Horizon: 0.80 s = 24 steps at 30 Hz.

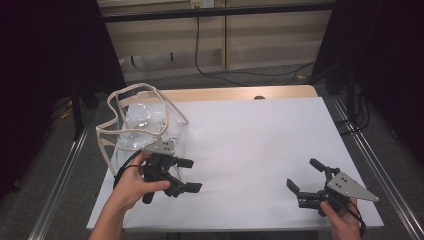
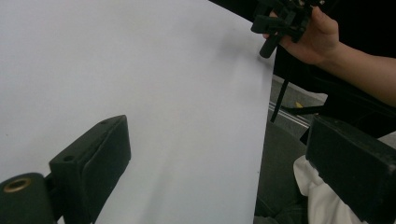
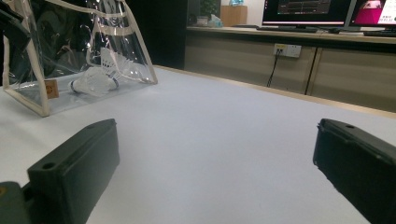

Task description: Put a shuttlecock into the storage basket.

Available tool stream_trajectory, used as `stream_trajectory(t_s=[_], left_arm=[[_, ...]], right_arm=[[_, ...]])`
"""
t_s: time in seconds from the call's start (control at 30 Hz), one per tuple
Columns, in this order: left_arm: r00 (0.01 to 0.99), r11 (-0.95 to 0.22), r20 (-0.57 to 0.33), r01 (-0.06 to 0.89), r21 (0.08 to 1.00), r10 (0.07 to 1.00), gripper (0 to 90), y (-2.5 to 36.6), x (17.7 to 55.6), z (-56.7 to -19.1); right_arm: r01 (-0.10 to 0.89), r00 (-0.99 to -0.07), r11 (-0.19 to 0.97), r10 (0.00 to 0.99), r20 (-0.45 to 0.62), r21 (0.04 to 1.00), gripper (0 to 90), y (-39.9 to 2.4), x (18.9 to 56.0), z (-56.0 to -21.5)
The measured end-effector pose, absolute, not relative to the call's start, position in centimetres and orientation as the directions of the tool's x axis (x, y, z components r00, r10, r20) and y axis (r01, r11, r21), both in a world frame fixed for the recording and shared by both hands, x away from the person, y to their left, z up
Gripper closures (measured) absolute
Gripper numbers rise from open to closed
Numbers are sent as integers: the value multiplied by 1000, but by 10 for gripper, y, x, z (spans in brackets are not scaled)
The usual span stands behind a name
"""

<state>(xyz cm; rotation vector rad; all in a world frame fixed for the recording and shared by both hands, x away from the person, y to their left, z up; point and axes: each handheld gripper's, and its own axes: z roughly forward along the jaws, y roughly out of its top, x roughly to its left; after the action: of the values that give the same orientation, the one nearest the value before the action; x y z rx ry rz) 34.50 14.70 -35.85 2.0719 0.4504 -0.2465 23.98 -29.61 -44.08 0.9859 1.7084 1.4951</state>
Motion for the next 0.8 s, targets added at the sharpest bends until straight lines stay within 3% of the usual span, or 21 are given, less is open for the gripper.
stream_trajectory(t_s=[0.8], left_arm=[[926,-439,-336,378,815,174,79,156,340,-379]], right_arm=[[116,-504,68,864,0,991,3,-295,241,-441]])
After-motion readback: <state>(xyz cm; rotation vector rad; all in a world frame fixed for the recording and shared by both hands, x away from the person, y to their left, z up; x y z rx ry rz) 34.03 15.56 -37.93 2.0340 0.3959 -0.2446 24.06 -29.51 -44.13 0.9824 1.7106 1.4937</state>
